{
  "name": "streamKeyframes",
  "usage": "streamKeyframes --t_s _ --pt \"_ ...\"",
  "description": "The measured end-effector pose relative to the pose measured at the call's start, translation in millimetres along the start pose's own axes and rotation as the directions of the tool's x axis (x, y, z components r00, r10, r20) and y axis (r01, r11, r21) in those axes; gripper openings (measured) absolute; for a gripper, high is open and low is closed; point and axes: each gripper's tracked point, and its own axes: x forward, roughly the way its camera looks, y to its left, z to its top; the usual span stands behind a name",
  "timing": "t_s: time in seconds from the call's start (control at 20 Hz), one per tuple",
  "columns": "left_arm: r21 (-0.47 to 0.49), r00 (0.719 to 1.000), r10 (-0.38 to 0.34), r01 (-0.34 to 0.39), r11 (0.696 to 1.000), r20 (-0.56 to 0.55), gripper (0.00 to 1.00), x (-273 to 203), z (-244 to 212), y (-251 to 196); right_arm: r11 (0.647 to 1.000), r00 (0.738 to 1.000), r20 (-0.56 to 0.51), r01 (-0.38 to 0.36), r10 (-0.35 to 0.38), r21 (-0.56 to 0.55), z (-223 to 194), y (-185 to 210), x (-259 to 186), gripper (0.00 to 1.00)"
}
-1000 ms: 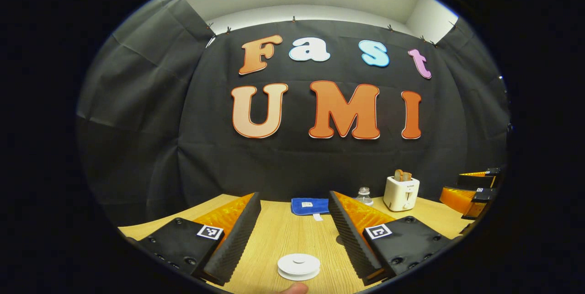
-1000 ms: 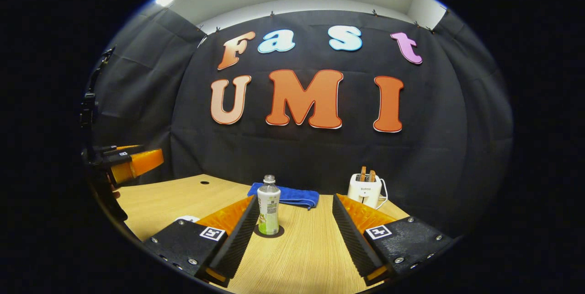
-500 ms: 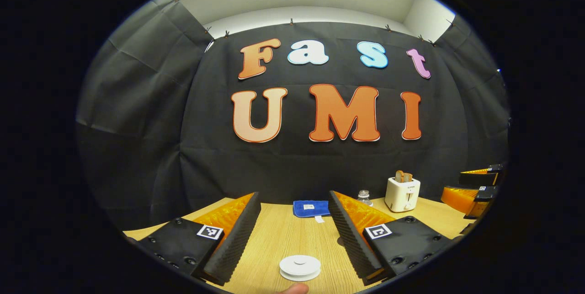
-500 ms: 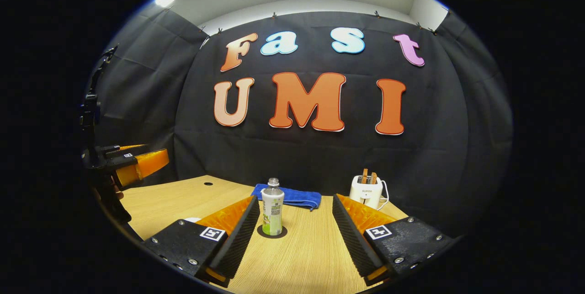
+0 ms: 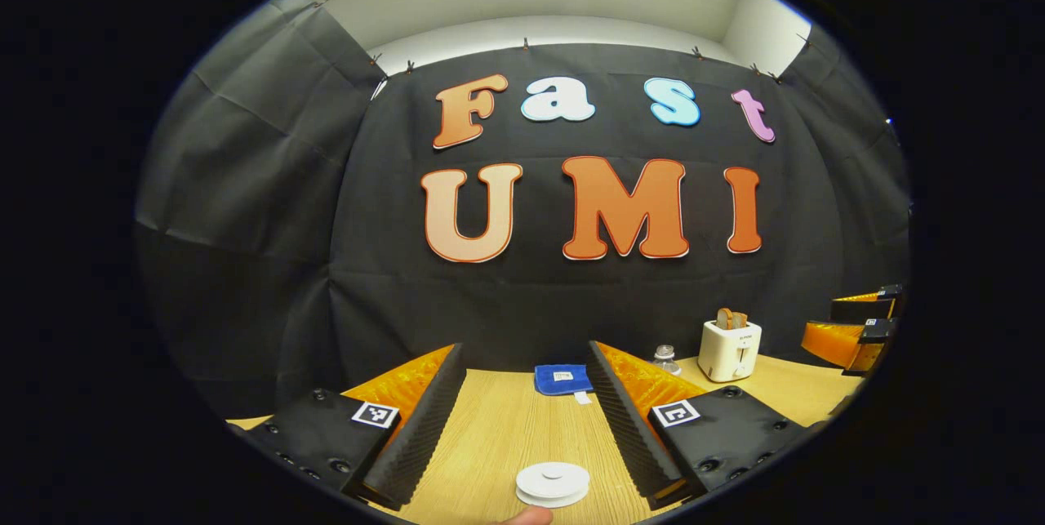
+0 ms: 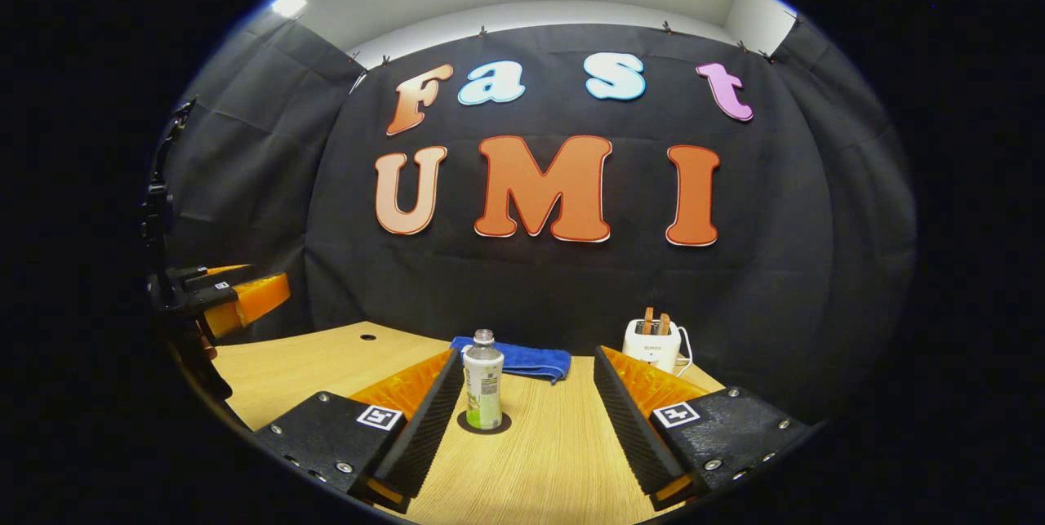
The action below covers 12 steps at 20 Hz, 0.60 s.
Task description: Open the teacup lid with one hand, grasp the water bottle and pour water into the teacup with the other hand; after pouring, place the water bottle on the coaster and then close the teacup lid.
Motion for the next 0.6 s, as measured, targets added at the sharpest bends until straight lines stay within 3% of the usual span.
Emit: streamKeyframes --t_s 0.35,0.4,0.45,0.6 --pt "0.013 1.0 0.006 -0.006 1.0 0.028 0.97 5.5 7.2 8.3 0.999 0.999 0.038 0.026 -0.026 -0.023 12.0 -9.9 7.6 0.96" --pt "0.016 0.999 0.019 -0.02 1.0 0.026 0.95 4.6 5.3 15.1 0.999 0.999 0.038 0.027 -0.026 -0.033 11.3 -9.9 7.9 1.0" --pt "0.018 0.999 0.025 -0.026 1.0 0.023 0.95 5.1 4.9 17.2 0.999 0.999 0.036 0.018 -0.016 -0.043 10.6 -8.1 8.6 0.95" --pt "0.021 0.999 0.027 -0.028 0.999 0.033 0.95 4.8 5.2 21.3 0.998 0.999 0.043 0.0 0.002 -0.055 12.3 -4.6 7.9 0.96"
